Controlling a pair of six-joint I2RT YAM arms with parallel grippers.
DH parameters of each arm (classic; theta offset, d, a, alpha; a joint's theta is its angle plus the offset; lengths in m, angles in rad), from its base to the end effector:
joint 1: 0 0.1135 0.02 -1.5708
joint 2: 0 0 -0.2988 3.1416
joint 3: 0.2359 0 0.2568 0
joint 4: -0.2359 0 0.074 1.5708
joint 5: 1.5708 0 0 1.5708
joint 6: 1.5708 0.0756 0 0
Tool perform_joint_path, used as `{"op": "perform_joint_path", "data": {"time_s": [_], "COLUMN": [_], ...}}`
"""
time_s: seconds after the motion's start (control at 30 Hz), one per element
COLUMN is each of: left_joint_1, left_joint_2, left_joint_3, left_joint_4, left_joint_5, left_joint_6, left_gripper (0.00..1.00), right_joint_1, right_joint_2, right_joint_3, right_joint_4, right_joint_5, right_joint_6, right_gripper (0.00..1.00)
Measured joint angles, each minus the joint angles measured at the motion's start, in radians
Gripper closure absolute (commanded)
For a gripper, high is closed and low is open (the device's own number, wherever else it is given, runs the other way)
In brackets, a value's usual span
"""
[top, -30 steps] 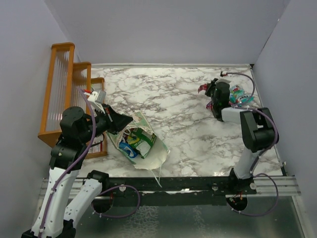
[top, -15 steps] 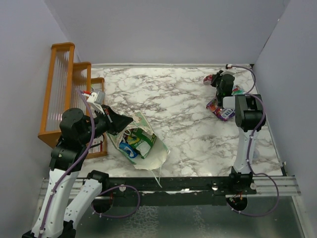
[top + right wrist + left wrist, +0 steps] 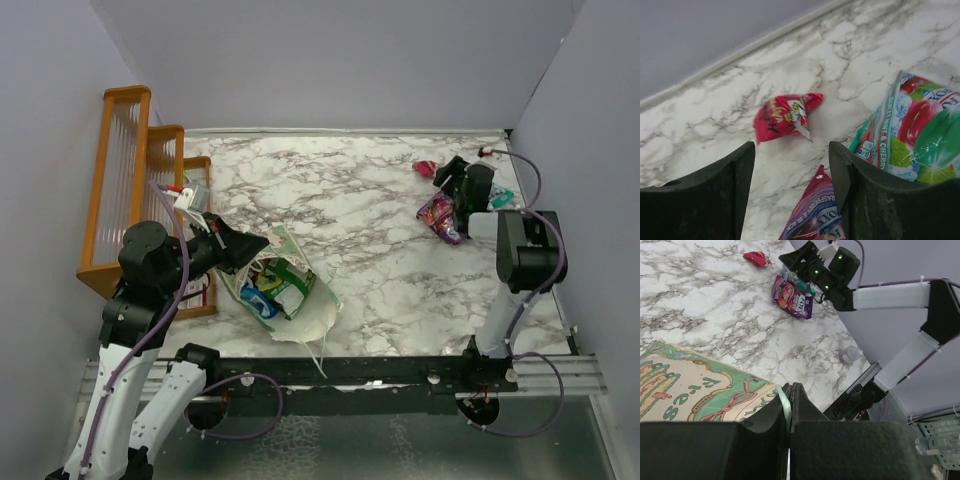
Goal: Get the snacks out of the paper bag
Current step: Place the snack at the center of the board, then take out the snack from the paper bag.
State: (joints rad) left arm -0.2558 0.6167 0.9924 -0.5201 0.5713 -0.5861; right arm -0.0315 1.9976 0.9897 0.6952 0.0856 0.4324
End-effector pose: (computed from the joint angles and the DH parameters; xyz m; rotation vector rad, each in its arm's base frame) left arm 0.1083 -0.0706 0.4140 0.1522 1.8155 -1.0975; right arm 0.4693 -0.0213 0.1604 0.4908 1.8220 0.1941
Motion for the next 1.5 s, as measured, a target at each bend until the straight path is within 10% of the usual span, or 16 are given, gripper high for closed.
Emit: {"op": "perform_joint_path", "data": {"time_s": [0.33,0.63,1.1,1.5], "left_joint_1": [0.000,0.000,0.000,0.000], "left_joint_2": [-0.003,-0.003,0.000,0.006], "left_joint_3": [-0.002,-0.002,-0.038,-0.043], "left_joint_4": [0.013,0.014,0.034,0.048], "left_joint_5": [0.004,0.004,0.004,0.004], "left_joint_6": [-0.006,-0.007,-0.009,-0.025], "left_gripper": [1.00,1.00,1.00,1.00], "right_joint_1": [0.031,0.420,0.660,1.120], "right_joint_2": [-0.432,-0.662,-1.181,-0.987], "right_joint_3": [-0.209,-0.473,-0.562,-0.432], "right_joint_4": [-0.024,-0.089,-0.225,-0.232], "right_joint_5": [-0.164,-0.356,-0.602,-0.568], "right_joint_6": [0.091,0.072,-0.209,-0.578], "right_gripper": [0.38,0.37,0.31,0.36]}}
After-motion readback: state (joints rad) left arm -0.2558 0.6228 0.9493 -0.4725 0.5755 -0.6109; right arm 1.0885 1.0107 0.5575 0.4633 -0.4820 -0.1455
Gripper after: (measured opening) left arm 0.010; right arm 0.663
